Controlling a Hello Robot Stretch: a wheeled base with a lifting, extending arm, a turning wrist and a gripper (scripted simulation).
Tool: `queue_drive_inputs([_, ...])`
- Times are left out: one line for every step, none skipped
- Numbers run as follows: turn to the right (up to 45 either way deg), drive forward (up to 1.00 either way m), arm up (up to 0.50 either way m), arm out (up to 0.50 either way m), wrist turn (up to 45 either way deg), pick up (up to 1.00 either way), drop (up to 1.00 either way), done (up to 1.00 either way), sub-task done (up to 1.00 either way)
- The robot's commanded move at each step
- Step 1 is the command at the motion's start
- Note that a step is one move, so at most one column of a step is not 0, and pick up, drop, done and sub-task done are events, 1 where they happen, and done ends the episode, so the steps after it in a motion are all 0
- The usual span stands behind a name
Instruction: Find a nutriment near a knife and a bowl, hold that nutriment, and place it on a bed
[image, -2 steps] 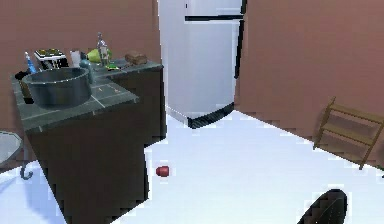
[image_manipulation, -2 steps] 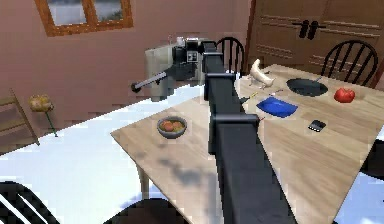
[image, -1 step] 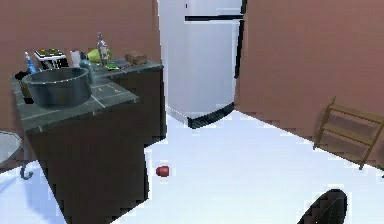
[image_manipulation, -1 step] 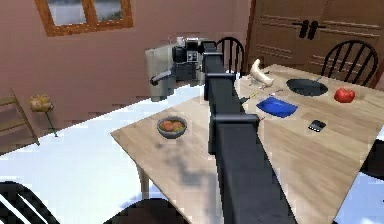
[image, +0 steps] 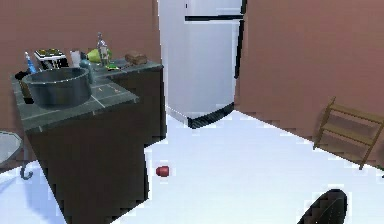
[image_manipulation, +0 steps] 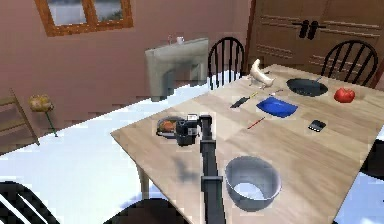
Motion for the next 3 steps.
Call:
queue_drive_inputs([0.0, 0.0, 0.0, 0.0, 0.0, 1.0, 0.0, 0.0, 0.0])
queue_drive_inputs([0.0, 0.0, 0.1, 0.0, 0.0, 0.0, 0.0, 0.0, 0.0])
queue_drive_inputs([0.0, 0.0, 0.16, 0.0, 0.0, 0.0, 0.0, 0.0, 0.0])
